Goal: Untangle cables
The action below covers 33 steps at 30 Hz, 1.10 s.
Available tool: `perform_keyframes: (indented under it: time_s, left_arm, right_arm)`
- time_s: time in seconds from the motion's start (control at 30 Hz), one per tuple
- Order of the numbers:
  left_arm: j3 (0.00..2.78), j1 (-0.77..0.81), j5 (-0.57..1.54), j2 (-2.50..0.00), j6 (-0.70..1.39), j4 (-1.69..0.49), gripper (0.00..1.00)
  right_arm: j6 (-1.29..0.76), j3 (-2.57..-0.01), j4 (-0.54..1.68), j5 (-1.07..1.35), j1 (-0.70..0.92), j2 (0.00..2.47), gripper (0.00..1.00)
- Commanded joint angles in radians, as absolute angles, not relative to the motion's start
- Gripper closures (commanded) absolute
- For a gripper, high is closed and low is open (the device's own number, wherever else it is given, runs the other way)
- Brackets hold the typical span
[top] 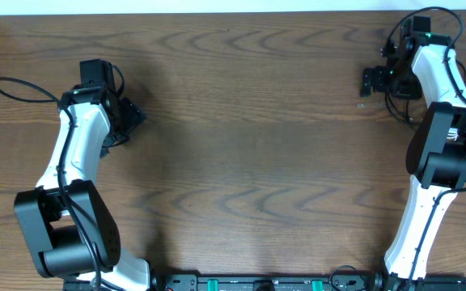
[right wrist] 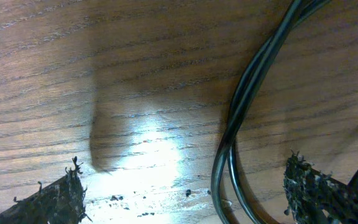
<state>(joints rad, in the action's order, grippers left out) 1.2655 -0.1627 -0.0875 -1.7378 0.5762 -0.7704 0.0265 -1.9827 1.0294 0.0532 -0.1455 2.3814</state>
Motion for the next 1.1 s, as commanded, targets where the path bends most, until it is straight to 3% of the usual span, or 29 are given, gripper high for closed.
perform_keyframes:
  time_s: [0.0, 0.27, 0.63, 0.87, 1.07]
  left_arm:
    - [1.26, -0.165, -0.094, -1.745, 0.578, -0.774, 0.07]
    - [1.26, -0.165, -0.094, -1.745, 0.578, -0.774, 0.07]
    - [1.26, -0.165, -0.094, -1.745, 0.577, -0.774, 0.07]
    - [1.26, -0.165, -0.094, -1.745, 0.577, -0.774, 0.07]
    - [1.26, -0.165, -0.094, -1.745, 0.577, -0.774, 0.07]
  right_arm:
    - [0.031, -1.998, 1.029, 0.059, -0.147, 2.323, 0.01]
    - [0.031, -1.998, 1.034, 0.059, -0.107, 2.032, 0.01]
    - [0.031, -1.978, 1.032, 0.059, -0.004, 1.451, 0.01]
    - [0.099, -1.62, 0.918, -0.03, -0.004, 1.009, 0.01]
    - [0.142, -1.044, 0.455, 0.011, -0.004, 0.628, 0.01]
